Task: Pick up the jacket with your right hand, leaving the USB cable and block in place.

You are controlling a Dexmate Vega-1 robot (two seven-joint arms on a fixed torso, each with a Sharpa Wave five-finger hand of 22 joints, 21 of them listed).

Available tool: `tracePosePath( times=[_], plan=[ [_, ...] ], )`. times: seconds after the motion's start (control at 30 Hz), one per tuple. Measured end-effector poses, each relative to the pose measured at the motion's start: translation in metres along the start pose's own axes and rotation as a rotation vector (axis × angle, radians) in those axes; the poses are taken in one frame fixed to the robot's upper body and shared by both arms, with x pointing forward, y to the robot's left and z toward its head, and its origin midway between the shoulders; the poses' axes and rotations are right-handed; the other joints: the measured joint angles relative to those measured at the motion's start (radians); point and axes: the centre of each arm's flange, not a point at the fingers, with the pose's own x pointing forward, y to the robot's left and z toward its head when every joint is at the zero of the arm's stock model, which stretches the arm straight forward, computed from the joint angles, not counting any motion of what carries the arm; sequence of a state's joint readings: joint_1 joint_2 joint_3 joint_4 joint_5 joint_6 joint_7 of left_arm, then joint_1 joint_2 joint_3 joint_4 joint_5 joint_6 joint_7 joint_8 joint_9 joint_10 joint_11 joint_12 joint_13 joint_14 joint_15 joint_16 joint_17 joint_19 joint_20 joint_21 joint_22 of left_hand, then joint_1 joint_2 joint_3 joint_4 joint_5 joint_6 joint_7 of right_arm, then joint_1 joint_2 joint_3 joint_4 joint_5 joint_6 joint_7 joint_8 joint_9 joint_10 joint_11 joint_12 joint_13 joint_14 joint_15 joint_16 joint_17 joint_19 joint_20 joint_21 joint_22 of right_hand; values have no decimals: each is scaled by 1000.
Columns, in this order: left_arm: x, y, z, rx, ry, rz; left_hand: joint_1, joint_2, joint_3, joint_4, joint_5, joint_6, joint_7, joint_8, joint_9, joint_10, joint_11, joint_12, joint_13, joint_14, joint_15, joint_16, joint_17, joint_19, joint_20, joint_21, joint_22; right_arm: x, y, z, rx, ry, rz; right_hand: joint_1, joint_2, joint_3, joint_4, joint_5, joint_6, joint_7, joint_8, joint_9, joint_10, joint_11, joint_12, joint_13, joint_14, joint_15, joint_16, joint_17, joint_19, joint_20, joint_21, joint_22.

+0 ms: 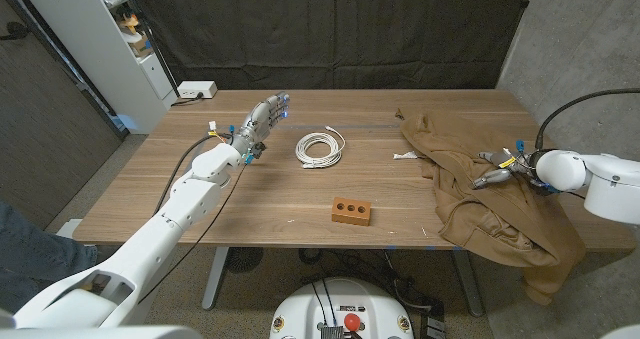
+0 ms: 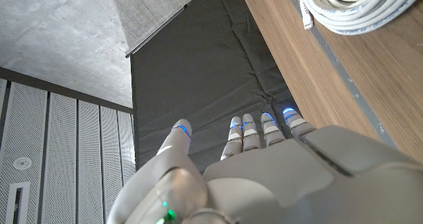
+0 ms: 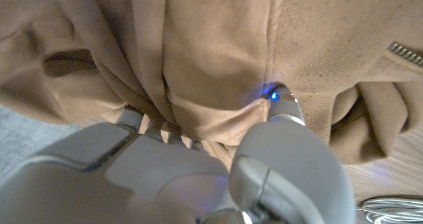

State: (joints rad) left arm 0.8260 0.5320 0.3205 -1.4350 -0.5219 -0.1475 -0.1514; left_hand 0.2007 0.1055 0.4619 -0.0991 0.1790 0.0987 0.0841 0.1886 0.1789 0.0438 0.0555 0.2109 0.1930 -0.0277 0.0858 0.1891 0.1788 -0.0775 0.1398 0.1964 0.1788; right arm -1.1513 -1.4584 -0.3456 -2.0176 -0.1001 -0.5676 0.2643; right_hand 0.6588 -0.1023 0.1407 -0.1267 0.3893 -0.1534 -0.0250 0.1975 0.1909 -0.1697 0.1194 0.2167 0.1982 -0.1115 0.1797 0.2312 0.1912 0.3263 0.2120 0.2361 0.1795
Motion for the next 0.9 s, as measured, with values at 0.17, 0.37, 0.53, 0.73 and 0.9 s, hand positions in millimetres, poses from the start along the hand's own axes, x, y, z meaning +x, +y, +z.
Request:
tracePosePath(
  times=[0.17,0.37,0.53,0.73,0.9],
  plan=[
    [-1,-1,-1,0,2,2,0,0,0,0,0,2,2,0,0,0,0,0,0,0,0,0,0,-2,2,0,0,5,7,-1,0,2,-3,27,3,-3,-3,0,14,-14,8,3,16,-16,0,4,31,-23,9,2,74,-1,16,-1],
    [-3,-1,0,0,4,6,0,0,0,0,0,5,-2,0,0,0,0,0,0,0,0,0,0,-2,2,0,0,11,13,-2,-32,9,-18,86,17,-11,-8,12,69,-36,21,7,44,-32,8,14,101,-67,30,8,250,-7,51,-7],
    [-4,-1,0,1,5,10,0,0,0,0,0,5,-2,0,0,0,0,0,0,0,0,0,0,-2,2,0,0,15,17,-2,-47,12,-23,152,36,-11,-8,16,138,-67,42,20,82,-52,25,28,175,-115,64,30,306,27,77,-11],
    [-6,-2,-1,0,9,11,0,0,0,0,0,5,-2,0,0,0,0,0,0,0,0,0,0,-2,2,0,0,18,19,-1,-80,15,-42,180,29,-11,-9,16,214,-95,66,40,133,-86,46,47,257,-182,118,66,404,8,77,-13],
    [-7,-3,-1,0,9,10,0,0,0,0,0,10,3,0,0,0,0,0,0,0,0,0,0,-2,2,0,0,21,21,-1,-102,18,-61,204,4,-12,-10,-16,280,-115,99,73,211,-112,89,80,356,-217,195,127,474,-67,78,-9]
  ],
)
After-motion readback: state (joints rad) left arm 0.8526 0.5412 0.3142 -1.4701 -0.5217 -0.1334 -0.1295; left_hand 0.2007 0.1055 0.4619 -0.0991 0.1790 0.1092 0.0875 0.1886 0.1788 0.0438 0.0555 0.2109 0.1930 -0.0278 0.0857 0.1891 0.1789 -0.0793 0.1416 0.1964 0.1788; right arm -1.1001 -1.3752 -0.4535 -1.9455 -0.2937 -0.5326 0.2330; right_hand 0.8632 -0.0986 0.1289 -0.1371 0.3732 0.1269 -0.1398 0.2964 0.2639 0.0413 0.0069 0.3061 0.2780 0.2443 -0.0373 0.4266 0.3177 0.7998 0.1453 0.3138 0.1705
